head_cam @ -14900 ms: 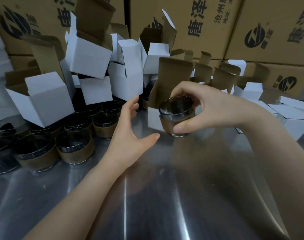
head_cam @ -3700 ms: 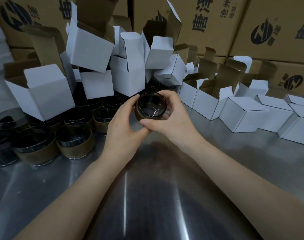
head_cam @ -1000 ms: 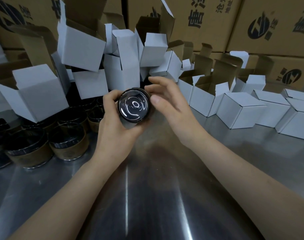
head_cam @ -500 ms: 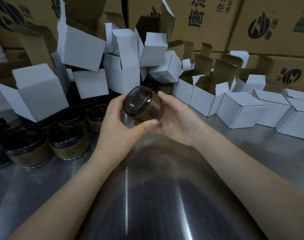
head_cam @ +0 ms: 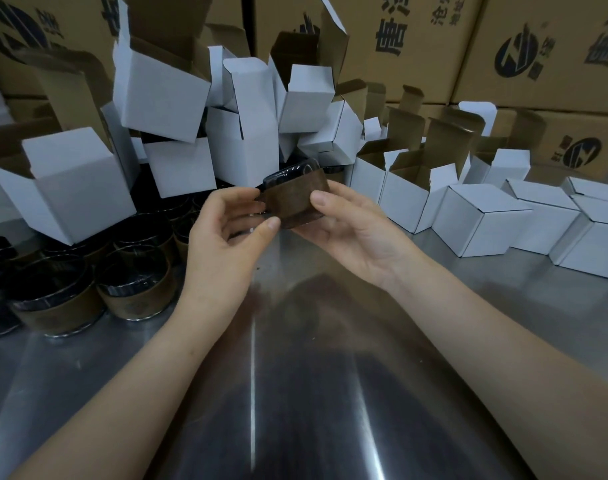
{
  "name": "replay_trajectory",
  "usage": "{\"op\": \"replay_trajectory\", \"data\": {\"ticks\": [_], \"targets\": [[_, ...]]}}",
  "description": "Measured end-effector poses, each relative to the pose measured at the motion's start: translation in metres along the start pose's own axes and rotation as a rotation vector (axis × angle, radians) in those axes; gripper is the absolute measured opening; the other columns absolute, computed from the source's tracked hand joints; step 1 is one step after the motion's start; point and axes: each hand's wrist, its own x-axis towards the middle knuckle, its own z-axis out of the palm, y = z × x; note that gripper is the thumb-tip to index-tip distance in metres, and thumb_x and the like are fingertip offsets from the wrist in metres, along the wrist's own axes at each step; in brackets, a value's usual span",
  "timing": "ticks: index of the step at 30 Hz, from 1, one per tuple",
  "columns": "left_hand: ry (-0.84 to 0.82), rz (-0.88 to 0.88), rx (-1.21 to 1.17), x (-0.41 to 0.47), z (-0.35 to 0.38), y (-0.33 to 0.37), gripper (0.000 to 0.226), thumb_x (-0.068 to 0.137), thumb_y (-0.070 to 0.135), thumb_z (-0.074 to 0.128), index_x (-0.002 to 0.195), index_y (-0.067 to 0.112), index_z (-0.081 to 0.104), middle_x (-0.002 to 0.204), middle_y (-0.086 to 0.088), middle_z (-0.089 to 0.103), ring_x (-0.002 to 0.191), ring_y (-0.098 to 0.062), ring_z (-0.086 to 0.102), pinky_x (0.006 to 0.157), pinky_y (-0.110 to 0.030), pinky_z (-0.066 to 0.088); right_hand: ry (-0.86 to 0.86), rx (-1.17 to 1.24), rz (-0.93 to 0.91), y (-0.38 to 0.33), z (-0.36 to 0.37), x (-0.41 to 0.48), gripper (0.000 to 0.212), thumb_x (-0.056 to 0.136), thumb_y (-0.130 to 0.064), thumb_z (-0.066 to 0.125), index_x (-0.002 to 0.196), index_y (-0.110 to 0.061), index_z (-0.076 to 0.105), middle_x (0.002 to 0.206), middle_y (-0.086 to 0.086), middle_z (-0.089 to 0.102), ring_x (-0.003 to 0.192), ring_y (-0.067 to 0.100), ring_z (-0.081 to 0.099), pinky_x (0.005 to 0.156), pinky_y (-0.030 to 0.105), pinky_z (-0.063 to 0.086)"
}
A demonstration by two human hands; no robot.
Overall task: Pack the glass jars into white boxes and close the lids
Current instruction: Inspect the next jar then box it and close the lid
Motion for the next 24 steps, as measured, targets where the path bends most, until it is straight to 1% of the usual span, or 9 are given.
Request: {"op": "replay_trajectory", "data": {"ticks": [2,5,8,10,12,15,18,21,24], "targets": [[-0.011,0.016,0.009,0.000,0.000,0.000,0.029,0.087,0.000,0.067,0.107,0.021,0.062,0.105,0.003,0.070,0.101,-0.010,0.067,0.089,-0.024,0.051,0.076,0.015,-0.034,0.002,0.003,0.002,0.042,0.078,-0.004,0.070,0.118,-0.006,0.057,0.109,0.014,0.068,0.107,0.027,0.065,0.100,0.042,0.051],[-0.006,0.011,-0.018,0.001,0.000,0.002,0.033,0.089,-0.004,0.063,0.109,0.021,0.064,0.101,0.007,0.071,0.098,-0.003,0.067,0.086,-0.016,0.050,0.138,-0.044,-0.091,0.005,0.007,0.003,0.049,0.069,-0.002,0.074,0.113,-0.010,0.053,0.100,0.011,0.067,0.100,0.025,0.066,0.098,0.040,0.052],[-0.019,-0.002,-0.029,0.000,0.001,0.003,0.034,0.091,-0.006,0.059,0.114,0.019,0.063,0.101,0.012,0.071,0.100,0.000,0.067,0.087,-0.015,0.050,0.188,-0.164,-0.128,0.007,0.010,0.002,0.058,0.064,-0.005,0.078,0.113,-0.014,0.049,0.104,0.012,0.065,0.100,0.023,0.065,0.096,0.036,0.052],[-0.035,-0.020,-0.041,-0.001,0.002,0.004,0.035,0.092,-0.005,0.057,0.119,0.016,0.062,0.106,0.010,0.071,0.103,-0.001,0.066,0.090,-0.017,0.050,0.214,-0.267,-0.143,0.007,0.011,0.000,0.065,0.062,-0.009,0.084,0.115,-0.018,0.049,0.110,0.011,0.064,0.104,0.023,0.065,0.095,0.033,0.052],[-0.045,-0.035,-0.054,-0.001,0.003,0.005,0.036,0.093,-0.005,0.055,0.124,0.014,0.061,0.111,0.006,0.070,0.105,-0.002,0.065,0.091,-0.018,0.050,0.223,-0.327,-0.151,0.007,0.011,-0.002,0.070,0.059,-0.016,0.088,0.117,-0.021,0.048,0.115,0.010,0.063,0.110,0.024,0.063,0.097,0.034,0.053],[-0.048,-0.034,-0.068,-0.002,0.003,0.007,0.036,0.094,-0.004,0.054,0.126,0.013,0.059,0.114,0.003,0.069,0.108,-0.003,0.064,0.096,-0.022,0.050,0.234,-0.338,-0.167,0.007,0.012,-0.004,0.061,0.067,-0.010,0.083,0.116,-0.020,0.049,0.117,0.011,0.062,0.115,0.027,0.061,0.100,0.037,0.052],[-0.065,-0.013,-0.091,-0.004,0.002,0.010,0.034,0.095,-0.002,0.054,0.124,0.014,0.059,0.110,0.005,0.072,0.108,-0.003,0.064,0.093,-0.021,0.050,0.210,-0.214,-0.145,0.007,0.015,-0.003,0.049,0.077,-0.008,0.075,0.120,-0.012,0.052,0.119,0.015,0.062,0.114,0.029,0.062,0.100,0.042,0.052],[-0.082,-0.005,-0.111,-0.005,0.002,0.012,0.035,0.094,0.000,0.057,0.125,0.016,0.056,0.108,0.005,0.073,0.108,-0.005,0.065,0.088,-0.018,0.050,0.151,-0.079,-0.089,0.005,0.016,-0.003,0.049,0.084,-0.012,0.063,0.129,0.002,0.051,0.123,0.022,0.061,0.113,0.034,0.061,0.102,0.048,0.050],[-0.070,-0.010,-0.098,-0.004,0.002,0.010,0.040,0.091,0.002,0.062,0.129,0.009,0.054,0.115,-0.004,0.070,0.107,-0.011,0.066,0.091,-0.023,0.050,0.127,-0.015,-0.049,0.003,0.016,-0.003,0.050,0.088,-0.012,0.055,0.134,0.006,0.048,0.125,0.026,0.058,0.114,0.037,0.059,0.103,0.049,0.048]]}}
